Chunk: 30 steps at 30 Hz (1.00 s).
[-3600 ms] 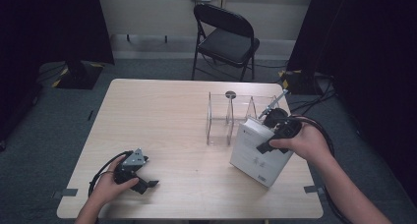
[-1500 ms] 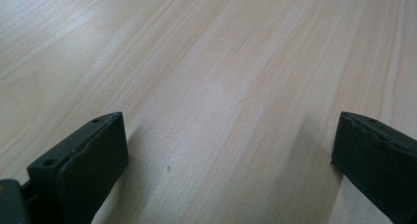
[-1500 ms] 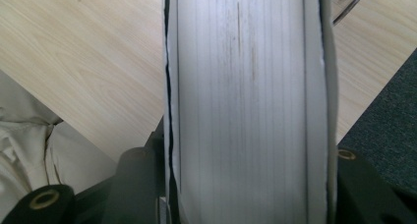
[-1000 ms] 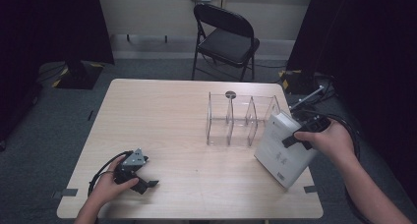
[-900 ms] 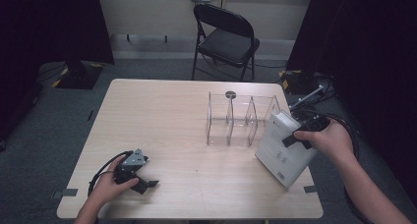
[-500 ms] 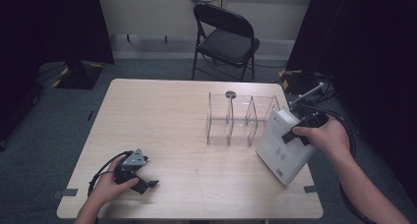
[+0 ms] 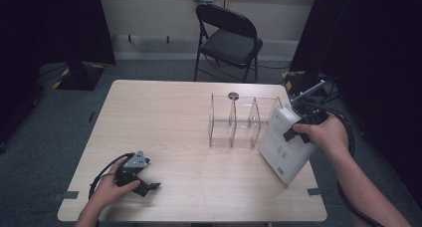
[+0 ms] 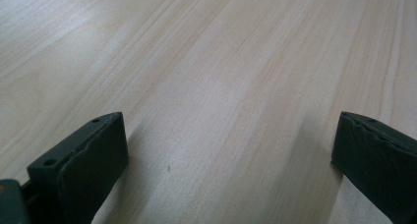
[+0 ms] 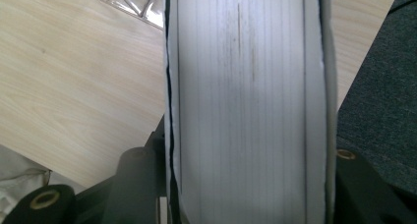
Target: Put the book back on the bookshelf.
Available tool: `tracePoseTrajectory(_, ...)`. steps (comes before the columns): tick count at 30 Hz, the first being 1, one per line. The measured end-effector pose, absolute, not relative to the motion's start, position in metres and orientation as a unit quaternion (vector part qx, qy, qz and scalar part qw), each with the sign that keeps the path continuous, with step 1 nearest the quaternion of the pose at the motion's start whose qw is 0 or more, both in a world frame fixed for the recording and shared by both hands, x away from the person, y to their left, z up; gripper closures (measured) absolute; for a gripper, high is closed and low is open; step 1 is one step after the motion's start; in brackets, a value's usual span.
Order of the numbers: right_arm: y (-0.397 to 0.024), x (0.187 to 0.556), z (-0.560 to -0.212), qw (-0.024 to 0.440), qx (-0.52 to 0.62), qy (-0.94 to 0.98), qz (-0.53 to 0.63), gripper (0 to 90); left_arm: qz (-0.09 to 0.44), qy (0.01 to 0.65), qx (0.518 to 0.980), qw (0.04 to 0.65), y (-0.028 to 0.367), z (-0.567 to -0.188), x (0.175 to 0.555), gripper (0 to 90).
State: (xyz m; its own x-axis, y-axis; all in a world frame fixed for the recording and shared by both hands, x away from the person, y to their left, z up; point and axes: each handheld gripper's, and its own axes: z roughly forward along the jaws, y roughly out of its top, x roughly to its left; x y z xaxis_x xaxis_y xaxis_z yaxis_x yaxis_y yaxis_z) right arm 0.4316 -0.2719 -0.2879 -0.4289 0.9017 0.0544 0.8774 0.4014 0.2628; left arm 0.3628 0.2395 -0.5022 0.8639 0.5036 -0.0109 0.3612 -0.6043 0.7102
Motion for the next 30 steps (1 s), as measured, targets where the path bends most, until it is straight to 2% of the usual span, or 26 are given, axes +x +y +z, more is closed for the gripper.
tracePoseTrajectory(30,-0.272,0.452,-0.278,0.057,0.556,0.818,0.136,52.2,0.094,0.243,0.890,0.374,0.240,-0.502,0.362,0.0)
